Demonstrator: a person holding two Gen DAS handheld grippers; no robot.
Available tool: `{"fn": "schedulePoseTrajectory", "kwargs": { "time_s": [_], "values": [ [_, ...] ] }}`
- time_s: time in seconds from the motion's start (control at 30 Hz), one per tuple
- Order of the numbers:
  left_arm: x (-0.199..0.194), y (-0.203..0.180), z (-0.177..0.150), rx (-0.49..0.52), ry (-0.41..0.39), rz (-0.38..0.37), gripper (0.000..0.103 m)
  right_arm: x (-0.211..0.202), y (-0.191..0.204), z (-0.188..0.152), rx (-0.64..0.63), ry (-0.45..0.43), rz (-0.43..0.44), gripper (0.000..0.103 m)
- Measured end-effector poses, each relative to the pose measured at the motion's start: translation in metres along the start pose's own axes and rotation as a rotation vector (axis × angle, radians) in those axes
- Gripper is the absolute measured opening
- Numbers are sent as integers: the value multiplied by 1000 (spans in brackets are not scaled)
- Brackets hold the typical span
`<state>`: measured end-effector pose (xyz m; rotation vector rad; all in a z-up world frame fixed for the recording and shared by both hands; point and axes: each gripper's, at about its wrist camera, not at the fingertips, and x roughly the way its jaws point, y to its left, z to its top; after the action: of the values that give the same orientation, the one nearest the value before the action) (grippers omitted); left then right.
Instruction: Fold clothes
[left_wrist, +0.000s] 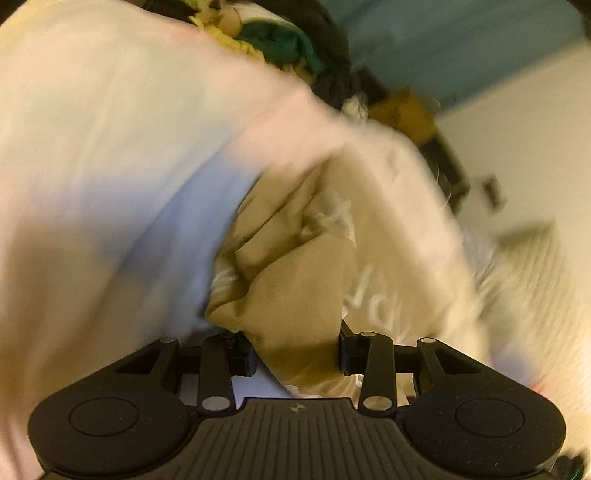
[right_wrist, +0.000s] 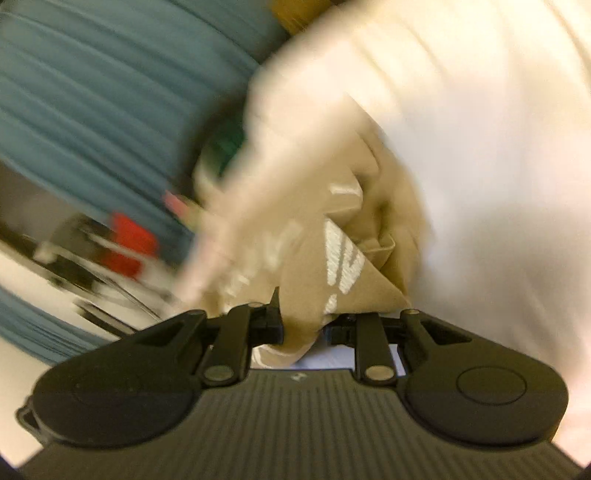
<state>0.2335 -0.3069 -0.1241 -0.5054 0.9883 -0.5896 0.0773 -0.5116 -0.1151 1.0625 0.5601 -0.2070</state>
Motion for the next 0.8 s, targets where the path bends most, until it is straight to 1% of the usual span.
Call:
{"fn": "schedulePoseTrajectory", "kwargs": {
  "time_s": [0.07,0.1,0.13,0.2,0.23,0.27,0.3,0.33,0.37,0.43,0.53,0.63,0.67,0.7,0.73,0.77,0.8],
  "values": [
    [-7,-7,-3,7,2,21,47,4,-21,-17,23,21,-4,23],
    [-12,-12,-3,3,4,32,47,1,-24,-16,62,21,9,24],
    [-14,-19,0,19,10,51,49,0,-23,-13,100,41,-4,25],
    [-16,-27,9,76,29,88,57,-4,-20,-6,174,79,-33,27],
    [-15,-24,12,109,41,100,66,-10,-14,-4,177,91,-73,28],
    [-20,-27,14,134,45,105,73,-17,-5,-7,167,99,-105,29],
    [-41,-29,7,154,38,107,75,-24,3,-11,155,108,-134,29],
    [-67,-28,-2,175,27,109,81,-33,11,-12,125,120,-146,29],
    [-76,-32,1,194,17,110,86,-43,20,-13,94,133,-158,29],
    [-107,-43,-1,237,3,118,89,-64,38,-17,31,140,-174,29],
    [-155,-63,-12,304,-25,132,93,-106,59,-23,-68,93,-163,29],
    [-202,-83,-23,378,-65,142,100,-145,86,-33,-178,38,-157,29],
    [-223,-91,-30,411,-87,147,101,-159,96,-38,-215,13,-156,35],
    [-240,-95,-37,441,-108,147,102,-172,105,-42,-248,-15,-157,43],
    [-256,-99,-45,470,-129,145,103,-186,113,-47,-283,-47,-153,65],
    [-272,-102,-53,498,-149,142,103,-199,120,-53,-321,-83,-147,84],
    [-288,-106,-61,526,-170,140,103,-211,127,-60,-358,-114,-140,88]
  ]
}}
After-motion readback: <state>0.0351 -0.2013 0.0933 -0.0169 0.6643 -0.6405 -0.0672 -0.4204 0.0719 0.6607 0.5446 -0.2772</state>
